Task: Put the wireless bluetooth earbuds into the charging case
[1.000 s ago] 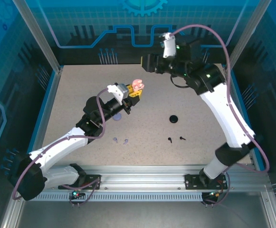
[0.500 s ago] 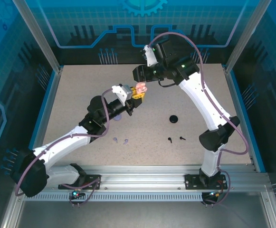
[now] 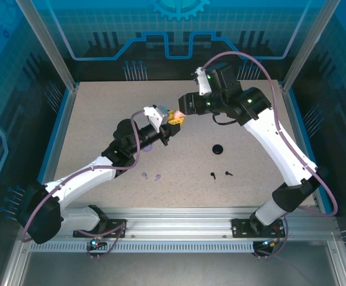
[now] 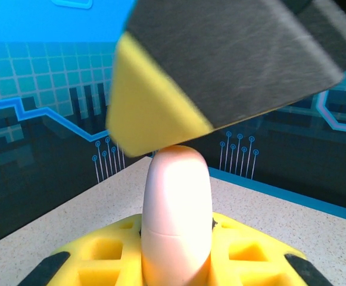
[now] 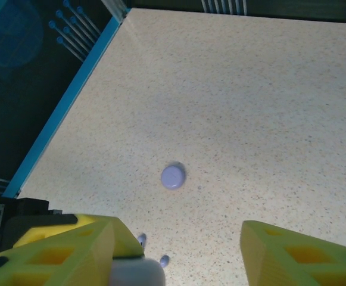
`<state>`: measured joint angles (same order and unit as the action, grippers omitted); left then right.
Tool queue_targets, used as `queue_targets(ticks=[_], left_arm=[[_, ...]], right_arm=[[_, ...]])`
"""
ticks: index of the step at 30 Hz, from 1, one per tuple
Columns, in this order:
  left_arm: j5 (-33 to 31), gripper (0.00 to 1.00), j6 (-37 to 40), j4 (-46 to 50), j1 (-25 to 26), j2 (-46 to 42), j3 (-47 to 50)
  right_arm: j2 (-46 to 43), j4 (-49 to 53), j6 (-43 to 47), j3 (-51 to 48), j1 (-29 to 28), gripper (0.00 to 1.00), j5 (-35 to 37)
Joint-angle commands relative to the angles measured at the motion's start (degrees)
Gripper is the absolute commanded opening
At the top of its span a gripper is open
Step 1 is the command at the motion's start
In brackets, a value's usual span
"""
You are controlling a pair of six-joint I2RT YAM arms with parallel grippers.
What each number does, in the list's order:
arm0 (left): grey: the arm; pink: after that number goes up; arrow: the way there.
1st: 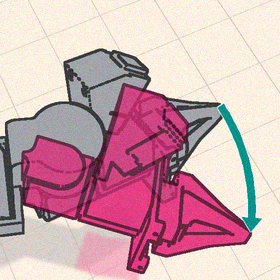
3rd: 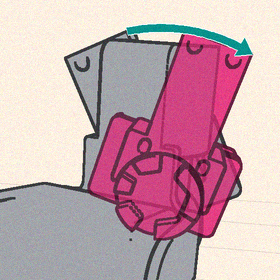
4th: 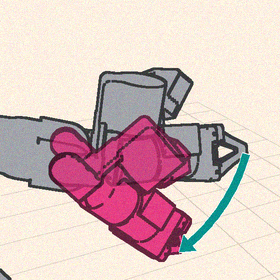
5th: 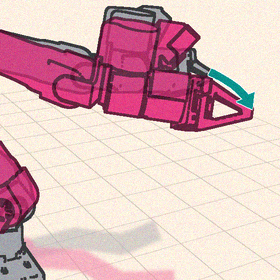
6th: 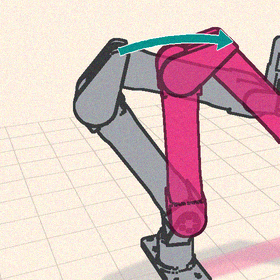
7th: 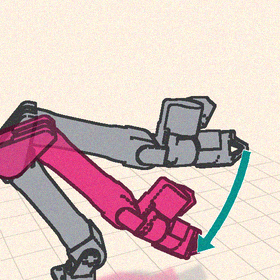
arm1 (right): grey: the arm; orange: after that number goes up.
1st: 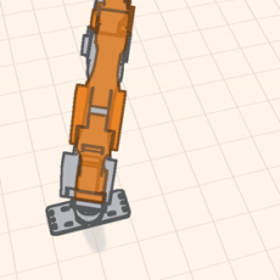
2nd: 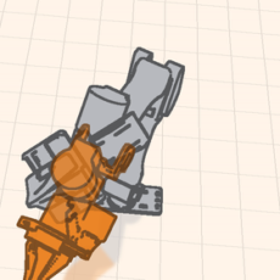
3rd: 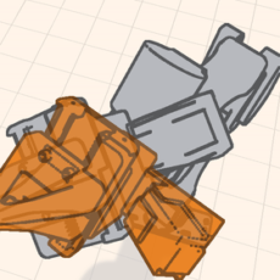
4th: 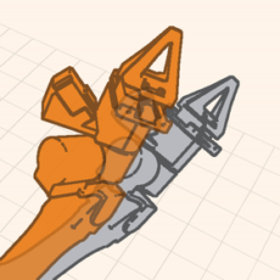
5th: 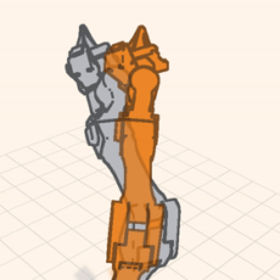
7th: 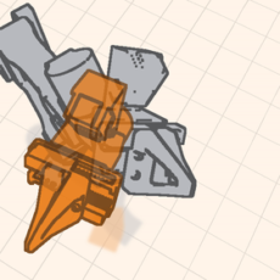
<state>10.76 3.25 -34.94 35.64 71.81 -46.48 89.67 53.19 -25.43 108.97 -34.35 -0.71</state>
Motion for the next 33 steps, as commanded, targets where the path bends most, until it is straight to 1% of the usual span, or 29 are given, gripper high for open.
queue_targets(ticks=[1,5,10,13,17,19,24,30,33], left_arm=[[-1.8,0.00,-3.1,-1.0,-0.4,2.3,-1.6],[-2.6,0.00,-9.1,1.5,-0.3,6.3,-2.0],[-2.5,0.00,-17.9,8.7,-0.4,13.9,-6.4],[-2.5,0.00,-23.8,13.0,-0.4,19.7,-10.3],[-1.0,0.00,-31.1,19.5,-0.5,29.1,-17.8],[0.5,0.00,-33.9,22.7,-0.6,33.6,-21.6],[3.3,0.00,-40.2,26.9,-1.2,43.5,-29.2],[7.2,0.00,-47.4,30.3,-3.9,52.5,-35.8],[9.2,0.01,-49.1,32.1,-5.5,55.7,-38.6]], right_arm=[[-4.3,-3.0,-5.1,-4.7,4.2,0.64,4.8],[-9.2,-5.7,-7.7,-13.9,8.6,0.68,5.2],[-15.0,-9.2,-9.5,-27.5,11.9,0.69,4.6],[-17.6,-11.3,-10.4,-34.6,13.1,0.69,3.4],[-19.2,-12.6,-11.2,-40.7,13.8,0.69,2.2],[-19.7,-13.1,-11.6,-43.0,13.9,0.69,2.1],[-20.2,-12.9,-11.4,-45.6,14.3,0.70,2.3],[-20.1,-12.5,-11.6,-46.8,15.2,0.70,2.7],[-20.1,-11.9,-11.8,-46.9,15.3,0.69,2.6]])
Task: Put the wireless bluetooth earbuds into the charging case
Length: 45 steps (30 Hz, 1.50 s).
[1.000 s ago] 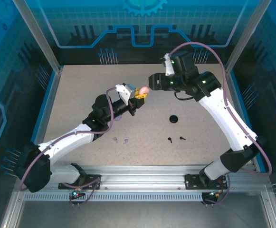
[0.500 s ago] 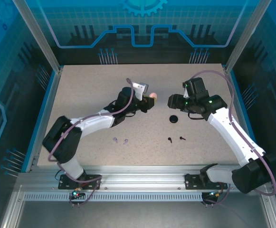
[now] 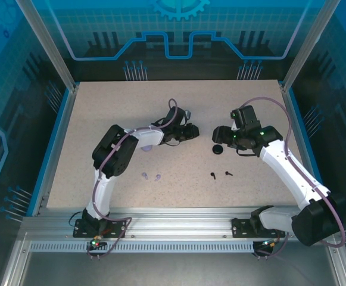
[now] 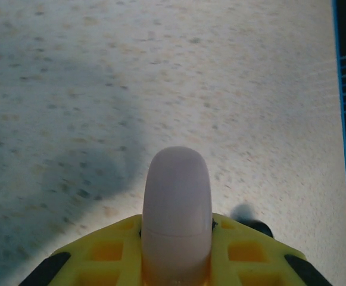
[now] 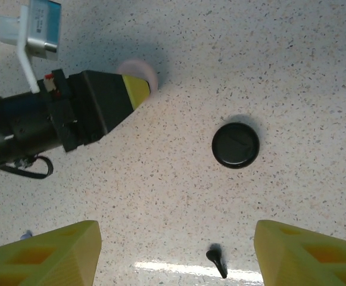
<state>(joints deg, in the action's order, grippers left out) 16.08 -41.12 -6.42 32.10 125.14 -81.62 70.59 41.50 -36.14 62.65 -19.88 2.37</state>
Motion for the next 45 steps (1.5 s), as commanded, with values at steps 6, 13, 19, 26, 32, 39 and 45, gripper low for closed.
queue_targets(ticks=[6,13,19,26,32,39,45], left_arm=[[5.3,0.28,-5.8,6.3,-4.1,4.8,-5.7],[5.7,0.63,-3.1,11.4,-5.8,4.0,-7.6],[5.5,0.81,2.1,18.4,-7.8,0.1,-9.2],[3.9,0.95,8.7,23.5,-10.2,-9.5,-7.9],[-0.1,0.99,12.9,26.4,-10.2,-18.8,-6.6],[-7.5,0.99,13.9,25.7,-10.3,-29.2,-1.9],[-9.6,0.99,11.3,23.8,-10.7,-35.9,3.2]], right_arm=[[-0.4,1.8,-1.4,0.0,0.8,0.70,0.3],[2.6,7.4,-1.3,5.4,1.3,0.73,1.8],[5.8,15.2,-0.9,14.0,1.4,0.75,4.2],[9.3,24.0,1.7,25.8,3.5,0.75,4.7],[14.3,29.4,8.6,33.5,5.4,0.76,2.6],[16.5,27.9,9.7,29.7,5.6,0.76,4.0],[18.5,21.6,3.7,21.0,4.9,0.75,2.2]])
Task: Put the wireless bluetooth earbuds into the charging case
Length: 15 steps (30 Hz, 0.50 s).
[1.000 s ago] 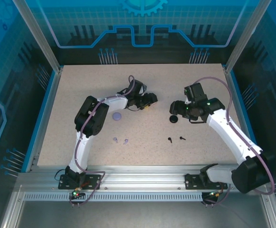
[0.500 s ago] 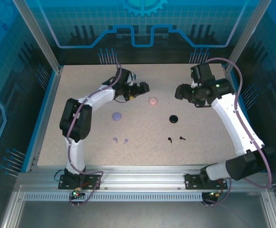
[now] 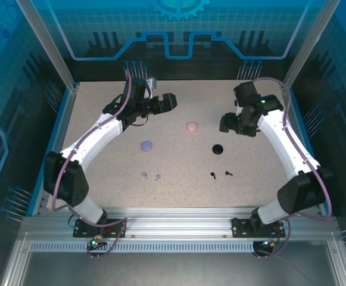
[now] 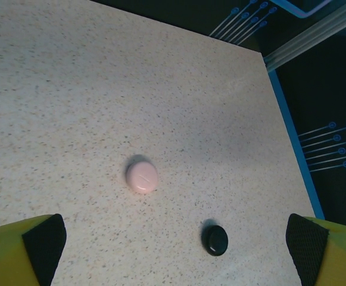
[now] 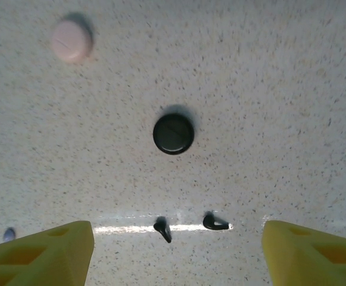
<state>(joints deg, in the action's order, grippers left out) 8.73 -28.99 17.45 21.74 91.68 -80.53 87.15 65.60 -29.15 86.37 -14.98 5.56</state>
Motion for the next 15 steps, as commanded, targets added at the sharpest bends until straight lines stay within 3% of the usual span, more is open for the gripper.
queue_targets(ticks=[1,15], left_arm=[[-2.0,0.99,-1.1,-0.5,-0.4,-3.4,3.1],[1.0,0.99,-6.4,-9.5,-0.4,-10.6,17.5]], right_arm=[[2.8,-3.5,-5.3,-4.0,-0.4,0.75,-0.9],[19.5,-9.3,-24.3,-4.9,-5.8,0.74,3.3]])
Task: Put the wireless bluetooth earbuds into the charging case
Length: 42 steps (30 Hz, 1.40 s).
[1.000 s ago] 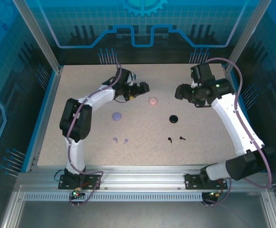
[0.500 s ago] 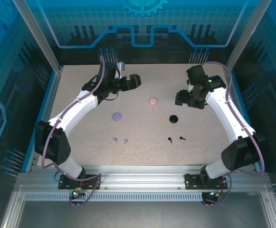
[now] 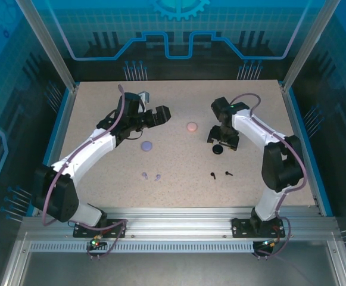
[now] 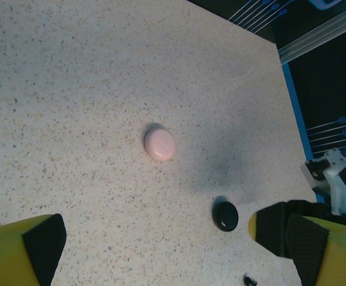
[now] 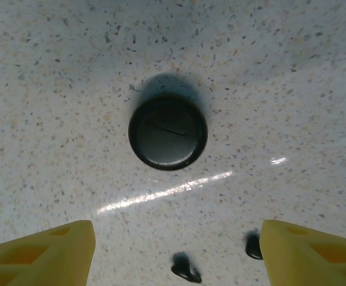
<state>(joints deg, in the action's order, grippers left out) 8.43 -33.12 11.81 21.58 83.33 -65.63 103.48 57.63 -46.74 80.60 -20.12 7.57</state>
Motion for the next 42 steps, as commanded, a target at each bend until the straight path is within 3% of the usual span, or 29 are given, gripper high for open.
queue_targets(ticks=[1,9,20,23,30,37,42], left_arm=[[1.4,0.99,-2.6,-4.9,-0.2,-2.5,3.6],[2.3,0.99,-3.9,-8.6,-0.1,-1.2,6.1],[4.1,0.99,-3.9,-10.3,0.7,2.7,3.2],[4.1,0.99,-3.9,-10.3,1.0,2.8,2.8],[4.3,0.99,-3.7,-9.9,1.6,2.9,2.3],[3.6,0.99,-2.0,-8.2,1.5,1.2,2.6],[2.5,0.99,0.2,-5.8,1.5,-0.3,2.5]], right_arm=[[4.4,-1.5,-7.4,1.5,-0.6,0.74,1.2],[12.6,0.3,-9.0,7.1,0.1,0.74,1.6],[17.1,-0.9,-9.1,8.0,1.6,0.72,1.0],[17.5,-1.4,-7.3,7.9,1.9,0.66,0.9],[18.3,-3.0,1.1,8.4,1.5,0.42,-1.4],[15.4,-2.4,6.7,10.2,-6.7,0.41,0.2],[18.0,0.3,7.1,14.2,-14.3,0.42,1.6]])
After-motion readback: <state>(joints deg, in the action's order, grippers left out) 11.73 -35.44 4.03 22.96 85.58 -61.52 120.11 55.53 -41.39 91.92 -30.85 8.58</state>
